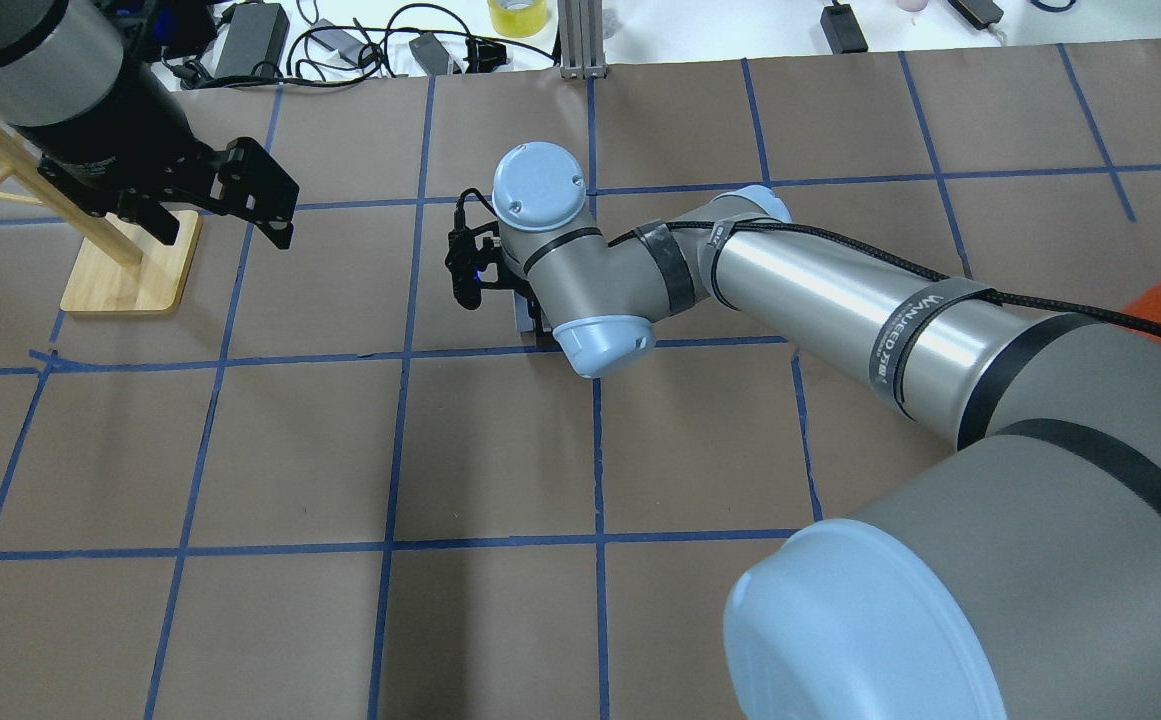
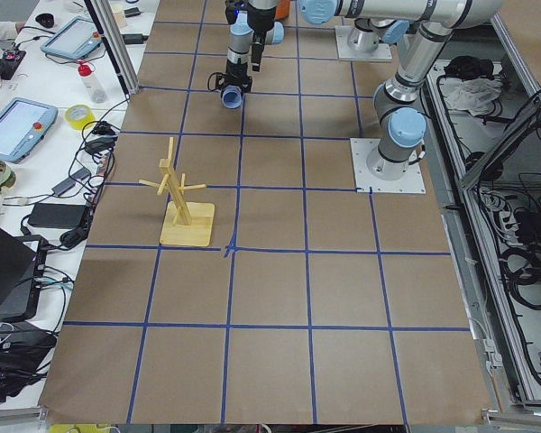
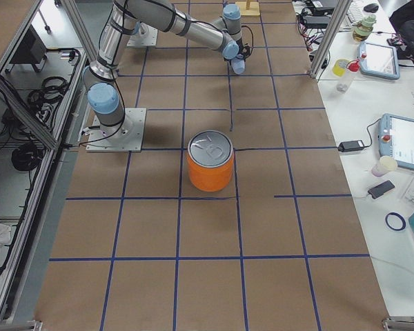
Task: Flip cup
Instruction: 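Carry the cup toward the left gripper and set it on its side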
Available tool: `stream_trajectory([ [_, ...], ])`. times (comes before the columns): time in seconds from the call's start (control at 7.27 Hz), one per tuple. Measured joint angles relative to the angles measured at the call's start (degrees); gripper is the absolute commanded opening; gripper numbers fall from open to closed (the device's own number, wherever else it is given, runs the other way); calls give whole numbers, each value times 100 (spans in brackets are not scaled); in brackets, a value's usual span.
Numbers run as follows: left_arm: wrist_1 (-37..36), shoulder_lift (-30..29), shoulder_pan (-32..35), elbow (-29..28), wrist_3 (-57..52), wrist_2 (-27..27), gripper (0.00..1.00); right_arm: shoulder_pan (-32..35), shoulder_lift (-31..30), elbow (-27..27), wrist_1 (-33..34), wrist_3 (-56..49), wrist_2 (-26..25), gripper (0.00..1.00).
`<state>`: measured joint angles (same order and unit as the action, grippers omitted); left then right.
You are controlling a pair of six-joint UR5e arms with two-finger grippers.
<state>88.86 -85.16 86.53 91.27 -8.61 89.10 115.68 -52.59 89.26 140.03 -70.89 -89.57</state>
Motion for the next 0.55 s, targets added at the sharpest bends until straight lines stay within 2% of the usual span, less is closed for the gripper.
stream_trajectory([
  [0.55, 0, 2, 0, 5, -2, -10, 100, -3, -156, 5, -17, -124, 112, 100],
])
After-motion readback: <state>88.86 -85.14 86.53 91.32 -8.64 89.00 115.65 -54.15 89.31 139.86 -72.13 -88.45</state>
